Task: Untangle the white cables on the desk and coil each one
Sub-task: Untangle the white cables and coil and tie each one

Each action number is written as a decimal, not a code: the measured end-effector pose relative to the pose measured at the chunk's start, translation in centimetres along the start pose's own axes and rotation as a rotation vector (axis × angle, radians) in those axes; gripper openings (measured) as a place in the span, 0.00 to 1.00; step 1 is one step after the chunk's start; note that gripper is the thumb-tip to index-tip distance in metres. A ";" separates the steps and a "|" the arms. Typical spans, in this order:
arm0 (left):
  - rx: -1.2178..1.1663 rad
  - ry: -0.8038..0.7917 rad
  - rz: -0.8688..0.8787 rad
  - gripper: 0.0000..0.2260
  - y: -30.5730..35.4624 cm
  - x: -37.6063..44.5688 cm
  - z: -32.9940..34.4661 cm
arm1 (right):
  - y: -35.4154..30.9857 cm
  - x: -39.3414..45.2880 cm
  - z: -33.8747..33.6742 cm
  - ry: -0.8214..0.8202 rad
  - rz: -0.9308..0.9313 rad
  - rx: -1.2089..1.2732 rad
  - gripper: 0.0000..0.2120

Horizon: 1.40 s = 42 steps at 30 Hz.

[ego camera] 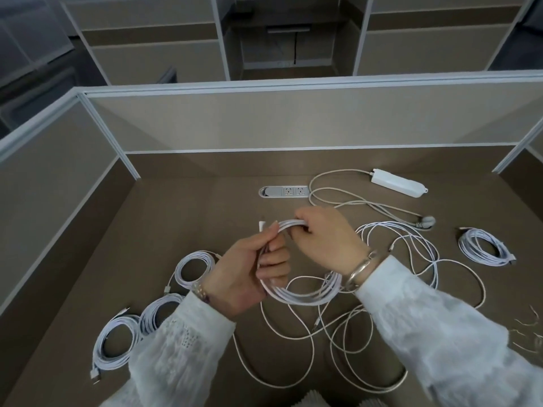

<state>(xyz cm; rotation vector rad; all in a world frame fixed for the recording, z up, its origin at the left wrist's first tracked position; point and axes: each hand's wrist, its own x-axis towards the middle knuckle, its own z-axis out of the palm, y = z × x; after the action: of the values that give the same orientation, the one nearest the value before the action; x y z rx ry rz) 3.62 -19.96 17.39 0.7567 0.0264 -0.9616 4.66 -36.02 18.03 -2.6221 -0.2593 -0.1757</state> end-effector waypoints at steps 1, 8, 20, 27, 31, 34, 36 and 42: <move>-0.018 0.002 0.002 0.17 -0.1 0.0 0.1 | 0.0 0.1 0.3 0.022 0.005 -0.004 0.14; 0.254 0.098 -0.017 0.19 1.3 -0.3 0.5 | 1.5 0.5 1.6 -0.056 0.057 0.484 0.10; 0.035 0.273 0.298 0.19 5.8 -3.3 -1.4 | 6.6 -3.8 7.8 -0.568 0.327 0.976 0.35; 0.020 0.319 0.459 0.21 8.4 -6.0 -3.5 | 10.7 -4.8 6.6 -0.522 0.335 0.516 0.20; 0.004 0.313 0.505 0.23 8.8 -6.8 -4.3 | 13.9 -4.7 4.5 -0.435 0.466 0.502 0.19; 0.051 0.361 0.502 0.22 8.5 -6.4 -4.5 | 14.5 -4.4 3.7 -0.321 0.595 0.721 0.15; 0.066 0.369 0.485 0.21 8.1 -5.8 -4.4 | 13.3 -3.7 3.1 -0.230 0.698 0.953 0.13; 0.118 0.360 0.420 0.23 6.4 -3.4 -4.4 | 5.2 -3.0 0.3 -0.024 0.327 1.014 0.09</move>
<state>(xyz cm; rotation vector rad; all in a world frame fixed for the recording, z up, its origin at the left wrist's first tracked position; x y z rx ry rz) 7.65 -12.69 18.95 0.9907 0.1204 -0.4232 2.91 -40.84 14.86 -1.6211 0.0763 0.0893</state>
